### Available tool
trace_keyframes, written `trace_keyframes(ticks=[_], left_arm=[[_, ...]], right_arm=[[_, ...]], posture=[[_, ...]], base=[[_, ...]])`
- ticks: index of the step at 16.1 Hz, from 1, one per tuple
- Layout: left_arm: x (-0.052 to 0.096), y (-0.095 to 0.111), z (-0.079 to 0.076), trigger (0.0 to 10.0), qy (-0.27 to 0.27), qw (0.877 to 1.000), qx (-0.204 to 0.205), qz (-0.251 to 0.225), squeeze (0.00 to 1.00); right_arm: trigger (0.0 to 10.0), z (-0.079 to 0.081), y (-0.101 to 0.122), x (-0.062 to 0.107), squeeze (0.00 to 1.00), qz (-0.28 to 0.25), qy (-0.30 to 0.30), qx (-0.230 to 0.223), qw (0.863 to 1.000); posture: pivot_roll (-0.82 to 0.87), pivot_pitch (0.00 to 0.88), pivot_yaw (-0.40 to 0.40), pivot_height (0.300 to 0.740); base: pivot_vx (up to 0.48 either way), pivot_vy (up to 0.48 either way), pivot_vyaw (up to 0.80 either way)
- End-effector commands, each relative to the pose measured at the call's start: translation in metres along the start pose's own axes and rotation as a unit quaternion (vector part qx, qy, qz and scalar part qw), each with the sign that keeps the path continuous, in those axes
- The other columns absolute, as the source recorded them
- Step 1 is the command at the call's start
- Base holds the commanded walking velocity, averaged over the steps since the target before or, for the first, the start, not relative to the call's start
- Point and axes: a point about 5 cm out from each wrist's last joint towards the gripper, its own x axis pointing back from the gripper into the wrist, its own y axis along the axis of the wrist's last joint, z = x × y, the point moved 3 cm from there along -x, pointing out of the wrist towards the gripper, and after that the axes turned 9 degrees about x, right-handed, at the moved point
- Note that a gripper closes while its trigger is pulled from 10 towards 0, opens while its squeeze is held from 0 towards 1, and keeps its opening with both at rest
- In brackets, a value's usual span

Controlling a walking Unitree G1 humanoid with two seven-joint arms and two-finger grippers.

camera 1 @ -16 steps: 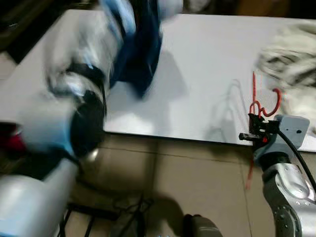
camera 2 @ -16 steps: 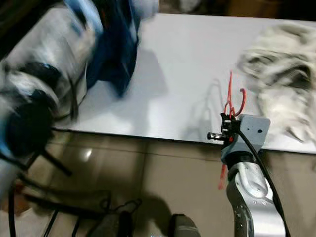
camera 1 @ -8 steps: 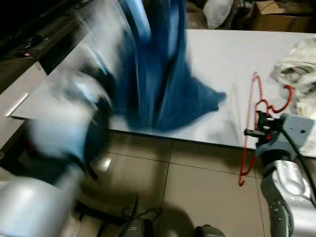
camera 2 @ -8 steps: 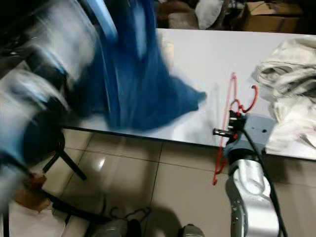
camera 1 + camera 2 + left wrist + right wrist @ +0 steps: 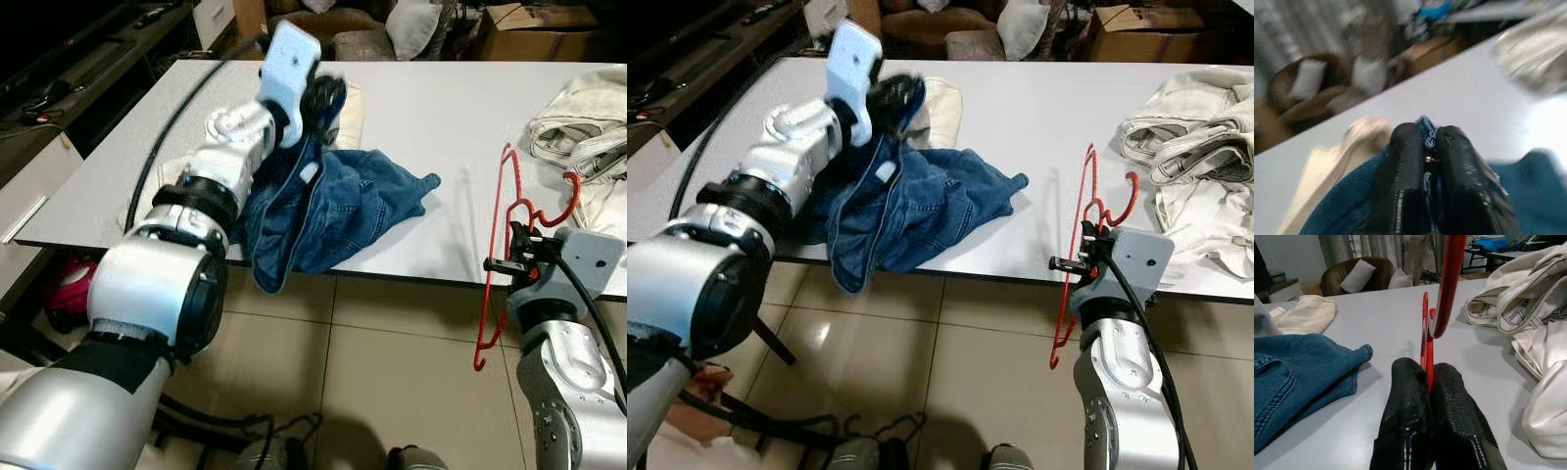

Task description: Hang hanger

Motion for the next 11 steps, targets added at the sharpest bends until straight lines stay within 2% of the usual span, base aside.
trace_keyframes(ticks=[1, 3, 5, 6, 7, 9, 10, 11], left_arm=[[0.007, -0.013, 0.017, 10.0, 0.043, 0.999, -0.015, 0.030, 1.00], [0.024, -0.026, 0.049, 10.0, 0.127, 0.991, -0.006, 0.049, 1.00], [0.037, -0.026, 0.070, 10.0, 0.149, 0.988, 0.020, 0.046, 1.00], [0.042, -0.025, 0.077, 10.0, 0.152, 0.987, 0.032, 0.043, 1.00], [0.049, -0.025, 0.084, 10.0, 0.148, 0.986, 0.061, 0.036, 1.00], [0.057, -0.024, 0.092, 10.0, 0.136, 0.987, 0.076, 0.029, 1.00], [0.063, -0.025, 0.094, 10.0, 0.100, 0.990, 0.095, 0.024, 1.00], [0.065, -0.026, 0.094, 10.0, 0.090, 0.991, 0.100, 0.024, 1.00]], right_arm=[[10.0, 0.003, 0.000, -0.001, 0.00, -0.001, 0.004, 0.000, 1.000], [10.0, 0.004, -0.002, 0.000, 0.00, 0.002, 0.005, 0.000, 1.000], [10.0, 0.004, -0.004, 0.000, 0.00, 0.006, 0.007, 0.001, 1.000], [10.0, 0.005, -0.004, -0.001, 0.00, 0.007, 0.010, 0.001, 1.000], [10.0, 0.009, -0.005, -0.003, 0.00, 0.007, 0.019, -0.001, 1.000], [10.0, 0.014, -0.004, -0.007, 0.00, 0.006, 0.031, -0.004, 0.999], [10.0, 0.019, -0.003, -0.009, 0.00, 0.002, 0.044, -0.008, 0.999], [10.0, 0.020, -0.002, -0.009, 0.00, 0.001, 0.046, -0.009, 0.999]], posture=[[-0.18, 0.025, 0.122, 0.740], [-0.18, 0.024, 0.120, 0.740], [-0.17, 0.021, 0.107, 0.740], [-0.16, 0.018, 0.102, 0.740], [-0.15, 0.015, 0.095, 0.740], [-0.13, 0.007, 0.084, 0.740], [-0.12, 0.003, 0.081, 0.740], [-0.12, 0.002, 0.081, 0.740]], base=[[0.000, 0.000, 0.00], [0.000, 0.000, 0.00], [0.000, 0.000, 0.00], [0.000, 0.000, 0.00], [0.000, 0.000, 0.00], [0.000, 0.000, 0.00], [0.000, 0.000, 0.00], [0.000, 0.000, 0.00]])
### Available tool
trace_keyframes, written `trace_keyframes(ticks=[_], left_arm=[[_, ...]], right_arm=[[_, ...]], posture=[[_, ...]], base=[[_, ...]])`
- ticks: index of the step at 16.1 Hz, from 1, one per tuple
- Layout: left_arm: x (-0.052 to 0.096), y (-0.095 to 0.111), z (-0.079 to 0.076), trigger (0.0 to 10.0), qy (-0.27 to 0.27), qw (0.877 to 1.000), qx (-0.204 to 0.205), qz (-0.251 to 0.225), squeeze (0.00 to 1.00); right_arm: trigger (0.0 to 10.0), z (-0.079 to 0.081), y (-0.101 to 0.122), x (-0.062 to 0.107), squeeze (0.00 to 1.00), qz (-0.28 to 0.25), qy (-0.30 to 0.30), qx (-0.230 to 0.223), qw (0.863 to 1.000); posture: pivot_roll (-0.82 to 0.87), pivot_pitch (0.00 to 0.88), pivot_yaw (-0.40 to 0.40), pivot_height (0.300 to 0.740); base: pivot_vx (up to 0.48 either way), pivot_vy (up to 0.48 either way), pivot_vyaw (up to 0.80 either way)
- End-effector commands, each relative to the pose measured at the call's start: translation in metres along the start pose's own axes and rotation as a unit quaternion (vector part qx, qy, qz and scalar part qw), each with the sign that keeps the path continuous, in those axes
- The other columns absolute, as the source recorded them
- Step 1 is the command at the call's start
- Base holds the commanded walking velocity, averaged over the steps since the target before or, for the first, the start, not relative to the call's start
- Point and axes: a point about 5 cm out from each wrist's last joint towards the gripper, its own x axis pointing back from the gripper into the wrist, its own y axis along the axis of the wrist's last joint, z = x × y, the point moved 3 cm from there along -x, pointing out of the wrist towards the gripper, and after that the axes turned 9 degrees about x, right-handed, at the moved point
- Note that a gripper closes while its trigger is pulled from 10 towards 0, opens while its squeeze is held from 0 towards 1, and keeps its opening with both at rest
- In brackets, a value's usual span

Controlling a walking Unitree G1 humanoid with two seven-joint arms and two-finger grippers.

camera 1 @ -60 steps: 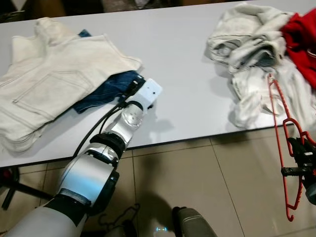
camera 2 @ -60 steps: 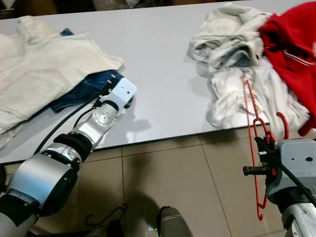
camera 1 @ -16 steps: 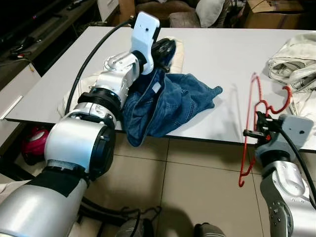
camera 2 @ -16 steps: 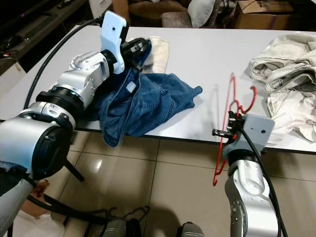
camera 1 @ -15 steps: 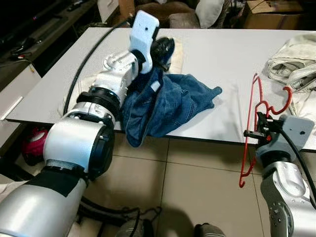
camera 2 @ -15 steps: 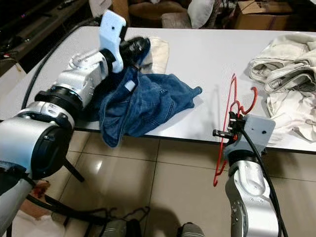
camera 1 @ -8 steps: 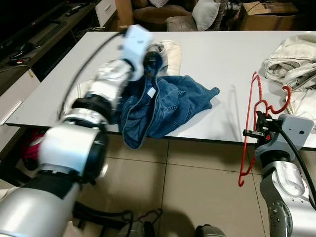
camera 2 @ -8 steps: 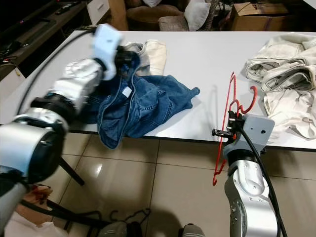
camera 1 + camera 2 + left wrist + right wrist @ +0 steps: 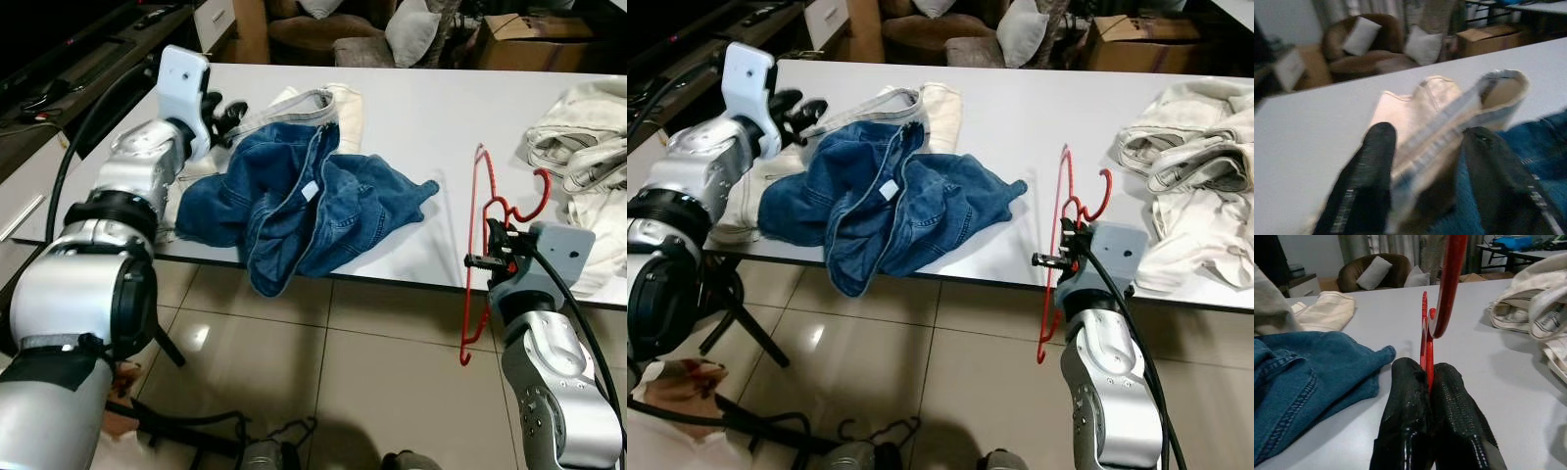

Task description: Hang hanger

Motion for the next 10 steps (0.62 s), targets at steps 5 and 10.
trace_keyframes(ticks=[5, 10], left_arm=[[0.008, -0.026, -0.028, 10.0, -0.113, 0.992, 0.042, 0.024, 1.00], [0.007, -0.066, -0.058, 10.0, -0.101, 0.990, 0.074, 0.065, 0.00]], right_arm=[[10.0, 0.010, 0.002, 0.002, 0.00, -0.006, 0.033, -0.022, 0.999], [10.0, 0.010, 0.003, 0.005, 0.00, -0.008, 0.037, -0.023, 0.999]], posture=[[-0.10, 0.006, 0.065, 0.740], [-0.13, 0.007, 0.076, 0.740]], base=[[0.000, 0.000, 0.00], [0.000, 0.000, 0.00]])
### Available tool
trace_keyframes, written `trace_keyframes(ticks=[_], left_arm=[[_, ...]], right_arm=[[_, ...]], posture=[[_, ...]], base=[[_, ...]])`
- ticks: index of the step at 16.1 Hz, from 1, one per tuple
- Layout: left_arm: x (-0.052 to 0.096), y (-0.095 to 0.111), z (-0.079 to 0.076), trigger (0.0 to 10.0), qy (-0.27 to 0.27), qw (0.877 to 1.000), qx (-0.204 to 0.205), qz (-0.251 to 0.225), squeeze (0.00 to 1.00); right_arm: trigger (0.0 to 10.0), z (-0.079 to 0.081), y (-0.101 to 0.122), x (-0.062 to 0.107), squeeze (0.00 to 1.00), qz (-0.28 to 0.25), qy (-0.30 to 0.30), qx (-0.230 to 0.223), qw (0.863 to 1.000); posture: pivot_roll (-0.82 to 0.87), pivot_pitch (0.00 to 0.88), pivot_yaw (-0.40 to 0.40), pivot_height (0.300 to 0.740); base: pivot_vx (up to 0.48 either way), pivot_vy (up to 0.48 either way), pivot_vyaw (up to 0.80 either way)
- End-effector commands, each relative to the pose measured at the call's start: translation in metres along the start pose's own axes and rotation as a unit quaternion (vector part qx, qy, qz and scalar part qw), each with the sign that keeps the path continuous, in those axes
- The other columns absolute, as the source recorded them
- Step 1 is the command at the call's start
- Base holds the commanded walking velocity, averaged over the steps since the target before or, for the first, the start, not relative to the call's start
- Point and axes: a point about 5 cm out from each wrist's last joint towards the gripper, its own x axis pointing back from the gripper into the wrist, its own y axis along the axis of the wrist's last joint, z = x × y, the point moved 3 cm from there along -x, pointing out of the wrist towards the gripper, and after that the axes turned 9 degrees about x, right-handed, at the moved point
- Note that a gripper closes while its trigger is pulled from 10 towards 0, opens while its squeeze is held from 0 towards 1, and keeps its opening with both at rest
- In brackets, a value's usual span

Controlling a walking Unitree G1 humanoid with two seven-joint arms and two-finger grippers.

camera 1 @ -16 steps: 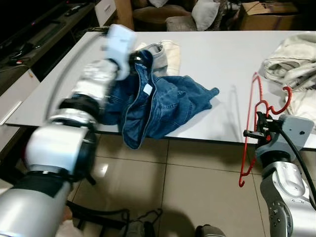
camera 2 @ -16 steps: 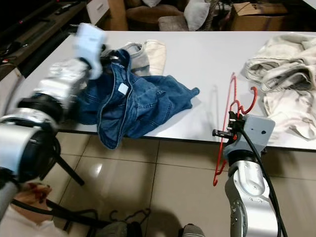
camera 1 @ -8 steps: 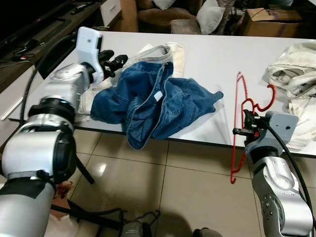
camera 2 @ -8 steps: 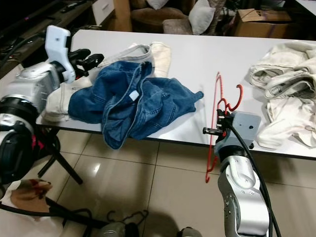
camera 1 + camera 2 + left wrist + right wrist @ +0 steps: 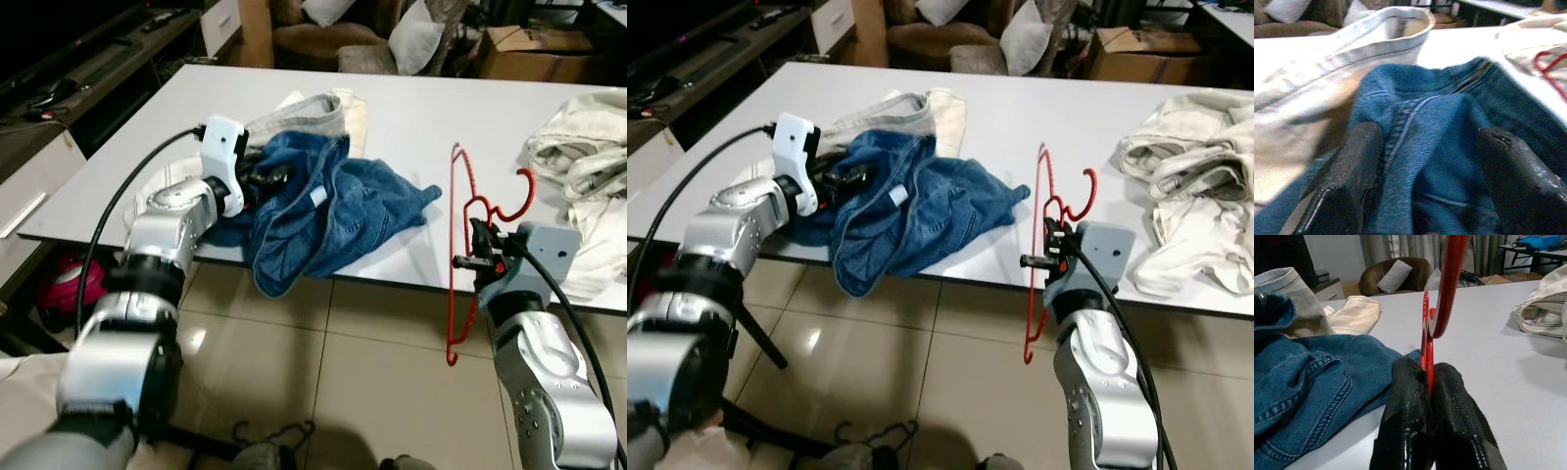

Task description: Hang hanger

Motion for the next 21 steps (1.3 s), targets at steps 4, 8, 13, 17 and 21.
trace_keyframes(ticks=[4, 8, 13, 17, 21], left_arm=[[0.003, 0.003, -0.006, 10.0, -0.012, 0.993, 0.114, -0.036, 0.00], [0.028, 0.016, -0.034, 10.0, -0.105, 0.989, 0.033, -0.095, 0.00], [0.040, -0.015, -0.058, 10.0, -0.149, 0.979, -0.138, -0.025, 1.00], [0.034, -0.037, -0.040, 10.0, -0.089, 0.978, -0.184, 0.031, 0.00], [0.031, -0.033, -0.028, 0.0, -0.049, 0.984, -0.170, 0.014, 0.00]], right_arm=[[10.0, -0.001, 0.005, 0.004, 0.00, -0.007, 0.003, 0.000, 1.000], [10.0, -0.003, 0.007, 0.006, 0.00, -0.010, -0.001, 0.006, 1.000], [10.0, -0.003, 0.006, 0.007, 0.00, -0.010, -0.001, 0.006, 1.000], [10.0, -0.001, 0.006, 0.006, 0.00, -0.011, 0.000, 0.004, 1.000], [10.0, -0.002, 0.006, 0.006, 0.00, -0.012, -0.005, 0.003, 1.000]], posture=[[-0.15, 0.003, 0.078, 0.740], [-0.16, 0.000, 0.084, 0.740], [-0.15, 0.000, 0.089, 0.740], [-0.15, 0.000, 0.095, 0.740], [-0.15, 0.000, 0.100, 0.740]], base=[[0.000, 0.000, 0.00], [0.000, 0.000, 0.00], [0.000, 0.000, 0.00], [0.000, 0.000, 0.00], [0.000, 0.000, 0.00]])
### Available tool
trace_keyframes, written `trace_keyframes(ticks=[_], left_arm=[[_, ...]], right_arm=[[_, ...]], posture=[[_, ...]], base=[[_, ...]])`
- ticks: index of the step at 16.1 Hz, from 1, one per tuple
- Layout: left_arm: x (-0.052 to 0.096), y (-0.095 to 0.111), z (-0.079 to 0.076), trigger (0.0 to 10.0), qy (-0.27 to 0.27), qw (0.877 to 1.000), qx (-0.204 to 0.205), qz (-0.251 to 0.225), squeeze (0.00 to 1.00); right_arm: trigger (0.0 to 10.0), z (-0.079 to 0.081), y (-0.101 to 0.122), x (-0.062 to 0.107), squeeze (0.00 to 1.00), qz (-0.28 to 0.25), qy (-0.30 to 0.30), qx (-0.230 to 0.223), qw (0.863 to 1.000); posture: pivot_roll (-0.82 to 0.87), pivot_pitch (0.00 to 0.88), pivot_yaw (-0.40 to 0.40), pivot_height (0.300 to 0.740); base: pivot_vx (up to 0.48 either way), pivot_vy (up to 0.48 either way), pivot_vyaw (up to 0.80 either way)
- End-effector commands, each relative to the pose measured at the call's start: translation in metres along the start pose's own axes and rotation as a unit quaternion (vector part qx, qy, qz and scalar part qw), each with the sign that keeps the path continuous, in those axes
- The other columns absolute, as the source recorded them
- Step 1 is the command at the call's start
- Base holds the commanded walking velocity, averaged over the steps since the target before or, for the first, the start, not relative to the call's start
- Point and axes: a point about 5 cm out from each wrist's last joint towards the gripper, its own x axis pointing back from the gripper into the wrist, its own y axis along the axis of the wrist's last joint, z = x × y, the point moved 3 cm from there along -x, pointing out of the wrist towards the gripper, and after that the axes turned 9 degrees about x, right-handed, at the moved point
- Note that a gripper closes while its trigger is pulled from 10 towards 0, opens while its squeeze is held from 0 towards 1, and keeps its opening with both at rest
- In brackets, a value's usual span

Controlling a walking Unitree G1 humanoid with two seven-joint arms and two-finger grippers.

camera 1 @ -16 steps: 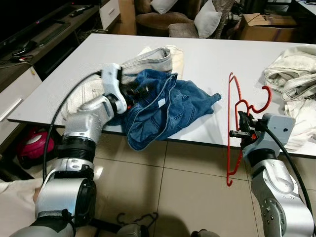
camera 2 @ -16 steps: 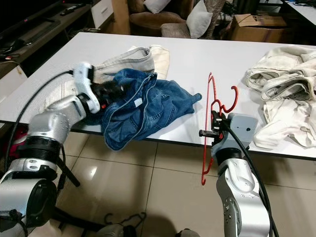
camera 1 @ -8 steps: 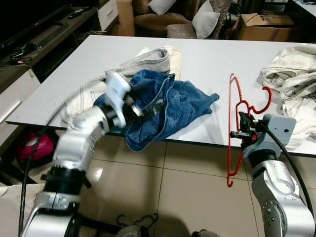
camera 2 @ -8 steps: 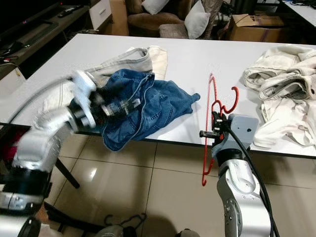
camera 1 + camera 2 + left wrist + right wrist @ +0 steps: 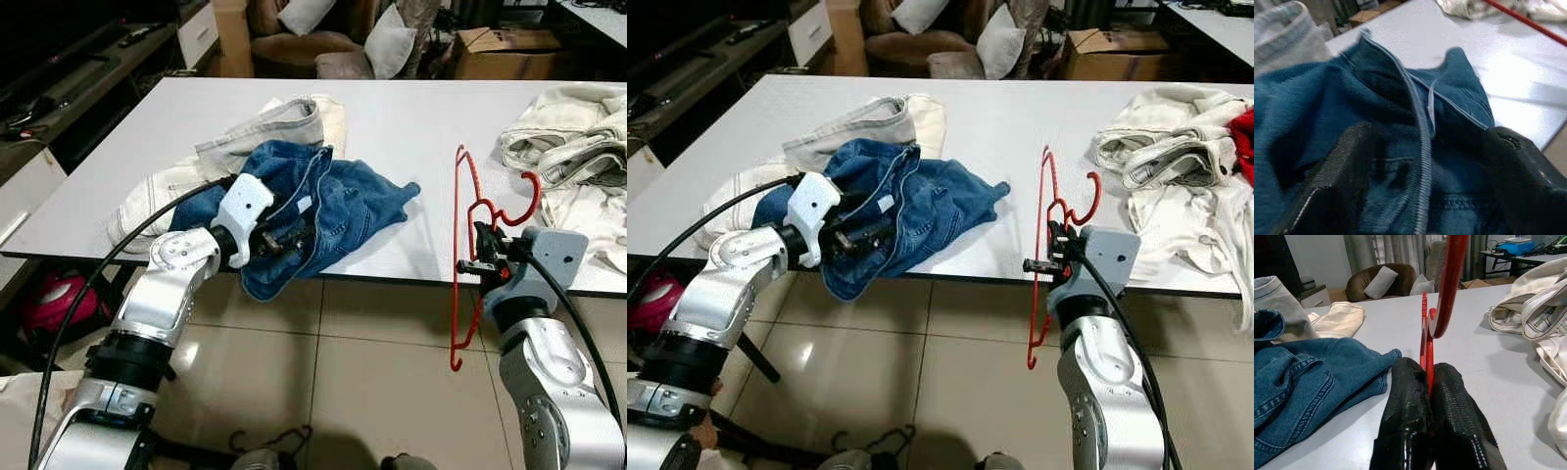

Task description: Hang hanger

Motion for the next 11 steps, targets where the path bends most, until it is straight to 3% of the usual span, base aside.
trace_keyframes(ticks=[1, 5, 8, 11], left_arm=[[0.001, 0.012, 0.007, 0.0, 0.010, 1.000, 0.003, -0.023, 0.00], [0.001, 0.012, 0.008, 0.0, 0.008, 1.000, 0.010, -0.024, 0.00], [-0.001, 0.000, 0.012, 0.0, 0.020, 1.000, -0.017, 0.014, 0.00], [-0.007, -0.002, 0.026, 0.0, 0.072, 0.997, -0.019, 0.019, 0.00]], right_arm=[[10.0, 0.000, 0.005, 0.000, 0.00, -0.012, -0.003, -0.002, 1.000], [10.0, 0.000, 0.006, 0.000, 0.00, -0.013, -0.003, -0.001, 1.000], [10.0, -0.001, 0.006, -0.001, 0.00, -0.013, -0.002, -0.001, 1.000], [10.0, -0.001, 0.008, -0.002, 0.00, -0.015, 0.000, 0.000, 1.000]], posture=[[-0.15, 0.000, 0.101, 0.740], [-0.15, 0.000, 0.100, 0.740], [-0.15, 0.000, 0.096, 0.740], [-0.16, 0.000, 0.092, 0.740]], base=[[0.000, 0.000, 0.00], [0.000, 0.000, 0.00], [0.000, 0.000, 0.00], [0.000, 0.000, 0.00]])
